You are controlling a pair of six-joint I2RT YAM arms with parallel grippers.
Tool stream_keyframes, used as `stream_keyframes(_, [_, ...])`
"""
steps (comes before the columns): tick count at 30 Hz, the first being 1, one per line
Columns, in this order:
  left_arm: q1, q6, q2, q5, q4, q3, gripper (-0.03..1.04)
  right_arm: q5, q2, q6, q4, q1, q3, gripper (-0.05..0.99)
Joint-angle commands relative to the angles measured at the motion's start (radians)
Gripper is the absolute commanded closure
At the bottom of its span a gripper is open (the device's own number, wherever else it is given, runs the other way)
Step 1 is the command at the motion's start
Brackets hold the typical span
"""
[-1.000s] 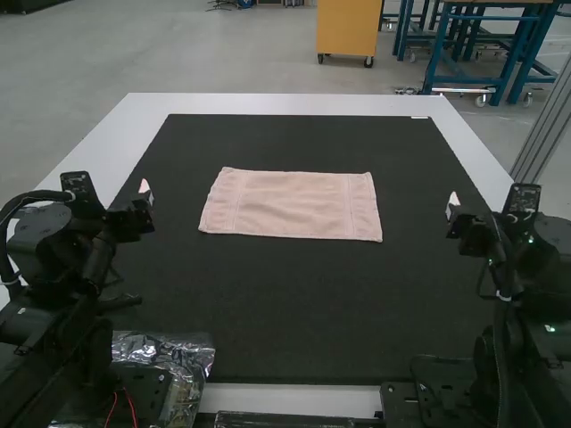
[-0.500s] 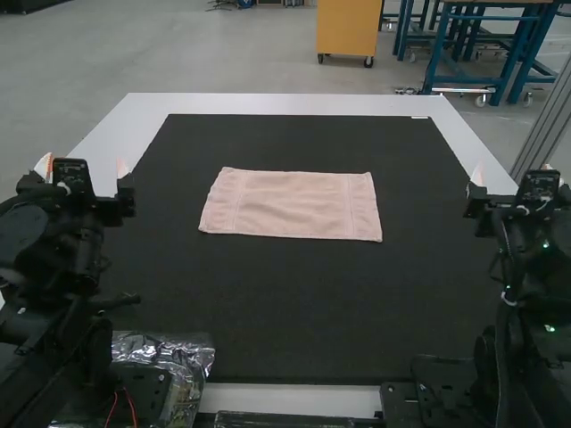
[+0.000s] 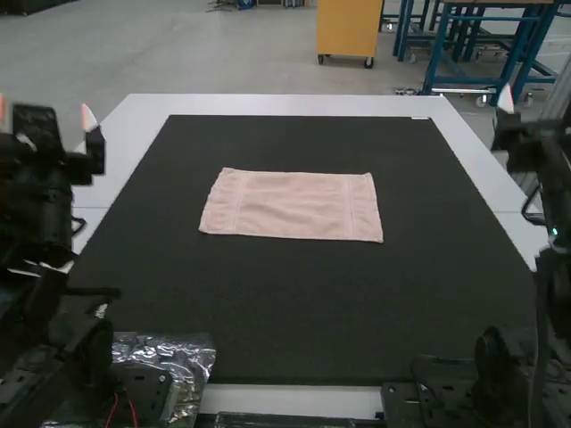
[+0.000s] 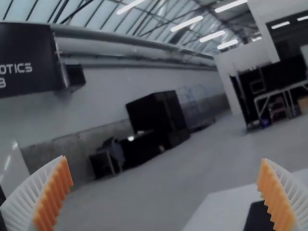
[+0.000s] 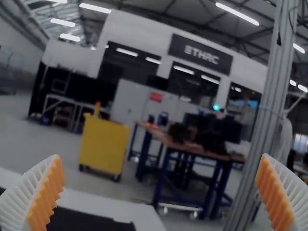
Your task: Fold the towel.
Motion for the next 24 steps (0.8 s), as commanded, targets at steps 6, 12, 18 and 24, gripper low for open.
stream_keyframes(6, [-0.093,-0.193,0.505,0.008,-0.033,0.399,0.05,-0.025,0.494,0.31,-0.127,-0.015,0.398,0.02])
stream_keyframes(12, [-0.041,-0.566,0.884,0.204,-0.22,0.581,0.05,-0.137,0.76,0.347,-0.287,-0.008,0.522,0.02])
stream_keyframes(18, [0.124,-0.739,1.146,0.499,-0.276,0.62,0.05,-0.186,0.855,0.313,-0.316,0.011,0.484,0.02])
stream_keyframes(24, [0.171,-0.733,1.301,0.583,-0.183,0.58,0.05,-0.169,0.958,0.301,-0.288,0.058,0.39,0.02])
